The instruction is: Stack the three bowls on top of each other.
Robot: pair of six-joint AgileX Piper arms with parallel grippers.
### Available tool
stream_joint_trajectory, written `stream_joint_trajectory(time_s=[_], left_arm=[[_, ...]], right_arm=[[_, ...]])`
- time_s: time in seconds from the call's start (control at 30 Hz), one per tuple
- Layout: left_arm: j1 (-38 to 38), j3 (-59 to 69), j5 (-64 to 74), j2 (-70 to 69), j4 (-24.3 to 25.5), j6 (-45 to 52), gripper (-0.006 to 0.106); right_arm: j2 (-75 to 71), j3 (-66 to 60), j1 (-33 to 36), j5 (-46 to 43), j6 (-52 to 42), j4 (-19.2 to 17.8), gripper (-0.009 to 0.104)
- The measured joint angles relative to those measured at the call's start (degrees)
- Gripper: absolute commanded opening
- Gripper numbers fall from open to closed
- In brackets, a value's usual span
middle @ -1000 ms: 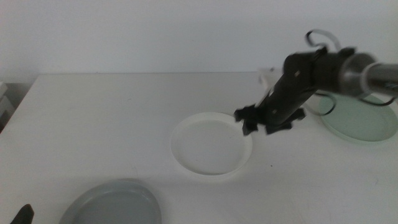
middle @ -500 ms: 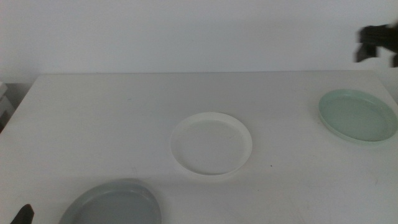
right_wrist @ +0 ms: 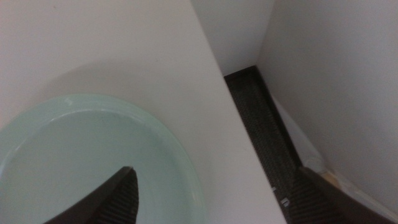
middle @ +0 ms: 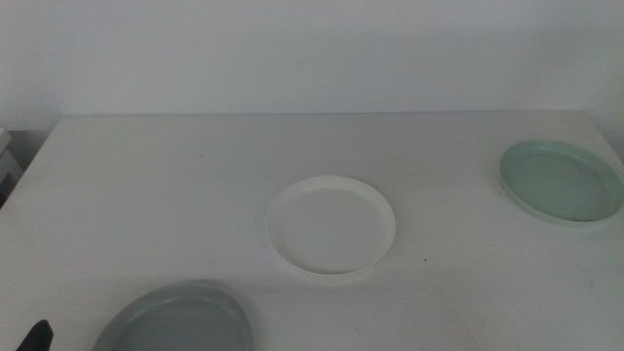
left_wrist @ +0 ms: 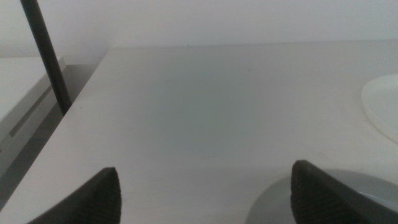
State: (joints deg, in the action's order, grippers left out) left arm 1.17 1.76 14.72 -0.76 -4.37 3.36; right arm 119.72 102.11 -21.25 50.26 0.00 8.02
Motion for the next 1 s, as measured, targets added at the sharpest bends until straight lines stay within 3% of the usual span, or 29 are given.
stream_joint_trajectory(time_s=[0.63, 0.73, 0.87, 1.0], left_arm=[[0.0, 0.0, 0.0, 0.0, 0.0, 0.0, 0.105], [0.0, 0.0, 0.0, 0.0, 0.0, 0.0, 0.105], [0.0, 0.0, 0.0, 0.0, 0.0, 0.0, 0.105], [0.0, 0.0, 0.0, 0.0, 0.0, 0.0, 0.105]], right_arm=[[11.1, 2.2, 1.0, -0.8, -3.3, 2.8, 0.042], [11.9, 2.3, 1.3, -0.8, -3.8, 3.3, 0.029], [12.1, 2.3, 1.4, 0.1, -4.6, 3.7, -0.001], [11.4, 2.3, 1.4, 1.3, -5.6, 4.4, -0.001]])
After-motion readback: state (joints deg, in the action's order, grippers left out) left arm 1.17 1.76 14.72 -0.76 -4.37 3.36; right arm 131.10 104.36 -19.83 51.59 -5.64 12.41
